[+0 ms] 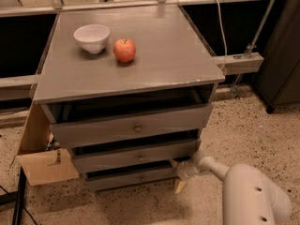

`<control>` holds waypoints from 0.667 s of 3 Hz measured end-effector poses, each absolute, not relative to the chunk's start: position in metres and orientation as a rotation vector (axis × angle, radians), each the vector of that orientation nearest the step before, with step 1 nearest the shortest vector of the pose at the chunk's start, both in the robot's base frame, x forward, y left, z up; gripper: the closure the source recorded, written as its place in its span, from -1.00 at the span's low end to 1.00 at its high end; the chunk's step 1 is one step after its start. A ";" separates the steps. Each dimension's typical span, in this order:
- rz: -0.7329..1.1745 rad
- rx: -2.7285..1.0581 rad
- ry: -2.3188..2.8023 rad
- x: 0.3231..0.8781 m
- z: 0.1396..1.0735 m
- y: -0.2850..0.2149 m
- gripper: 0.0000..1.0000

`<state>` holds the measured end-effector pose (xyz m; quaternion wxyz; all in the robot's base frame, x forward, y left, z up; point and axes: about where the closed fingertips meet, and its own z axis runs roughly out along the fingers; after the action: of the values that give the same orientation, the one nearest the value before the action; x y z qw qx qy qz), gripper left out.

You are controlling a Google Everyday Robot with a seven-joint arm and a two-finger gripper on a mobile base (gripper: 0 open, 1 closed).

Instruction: Open bottom drawer

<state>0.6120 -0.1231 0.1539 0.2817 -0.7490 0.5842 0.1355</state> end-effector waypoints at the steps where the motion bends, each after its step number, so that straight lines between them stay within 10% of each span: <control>1: 0.390 -2.025 1.619 0.610 0.144 -0.130 -1.00; 2: 0.395 -2.032 1.626 0.609 0.144 -0.128 -1.00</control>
Offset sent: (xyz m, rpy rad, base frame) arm -0.0035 -0.0191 -0.0179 -0.0610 0.1053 -0.0209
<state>0.6086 -0.1285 0.1443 0.2520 -0.7469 0.5979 0.1451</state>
